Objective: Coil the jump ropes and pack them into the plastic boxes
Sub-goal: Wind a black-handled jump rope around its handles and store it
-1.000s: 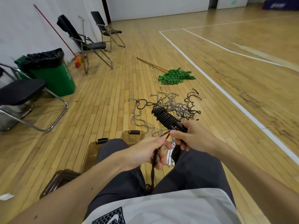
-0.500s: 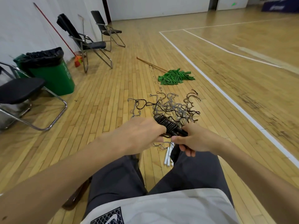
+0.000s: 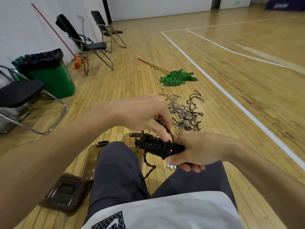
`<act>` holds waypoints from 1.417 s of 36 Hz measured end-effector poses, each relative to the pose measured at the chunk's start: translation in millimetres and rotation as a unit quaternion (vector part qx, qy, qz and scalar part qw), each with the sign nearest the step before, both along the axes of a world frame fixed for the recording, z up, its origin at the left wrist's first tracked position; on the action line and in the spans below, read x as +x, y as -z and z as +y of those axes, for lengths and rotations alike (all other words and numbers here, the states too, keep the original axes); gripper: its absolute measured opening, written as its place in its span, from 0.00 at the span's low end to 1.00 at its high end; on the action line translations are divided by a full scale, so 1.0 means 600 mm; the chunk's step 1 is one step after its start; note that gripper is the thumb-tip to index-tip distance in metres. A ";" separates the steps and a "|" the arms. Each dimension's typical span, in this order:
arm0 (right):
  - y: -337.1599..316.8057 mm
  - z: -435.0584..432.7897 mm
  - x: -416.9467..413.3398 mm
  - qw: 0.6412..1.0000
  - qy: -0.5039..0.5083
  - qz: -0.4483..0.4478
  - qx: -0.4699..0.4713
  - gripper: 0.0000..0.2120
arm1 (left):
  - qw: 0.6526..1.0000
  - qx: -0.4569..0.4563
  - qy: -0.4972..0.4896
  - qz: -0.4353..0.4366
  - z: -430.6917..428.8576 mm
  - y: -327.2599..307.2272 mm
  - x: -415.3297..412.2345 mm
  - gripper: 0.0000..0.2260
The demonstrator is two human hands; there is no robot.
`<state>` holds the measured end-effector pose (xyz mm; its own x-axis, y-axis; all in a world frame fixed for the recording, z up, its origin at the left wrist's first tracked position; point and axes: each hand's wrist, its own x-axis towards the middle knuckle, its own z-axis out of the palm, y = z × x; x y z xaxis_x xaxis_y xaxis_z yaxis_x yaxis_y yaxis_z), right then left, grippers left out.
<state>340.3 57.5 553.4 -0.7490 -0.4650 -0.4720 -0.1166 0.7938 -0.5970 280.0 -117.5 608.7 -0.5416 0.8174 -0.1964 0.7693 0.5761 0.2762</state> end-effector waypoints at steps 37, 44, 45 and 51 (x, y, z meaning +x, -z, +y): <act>0.011 0.043 -0.014 0.915 0.081 -0.022 -0.394 0.10 | 0.836 0.295 -0.206 -0.415 -0.046 0.146 0.005 0.19; 0.051 0.048 -0.040 0.916 0.164 -0.022 -0.365 0.11 | 0.847 0.245 -0.218 -0.418 -0.031 0.153 0.031 0.14; 0.054 0.048 -0.043 0.919 0.169 -0.020 -0.356 0.12 | 0.849 0.234 -0.211 -0.424 -0.028 0.154 0.037 0.13; 0.072 0.048 -0.043 0.950 0.151 -0.033 -0.270 0.12 | 0.903 0.142 -0.186 -0.362 -0.019 0.142 0.061 0.11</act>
<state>314.5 86.3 510.1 -0.8636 -0.4221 -0.2756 0.1190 0.3607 -0.9251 316.7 -129.0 523.6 -0.6022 0.6791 -0.4198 0.0972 0.5843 0.8057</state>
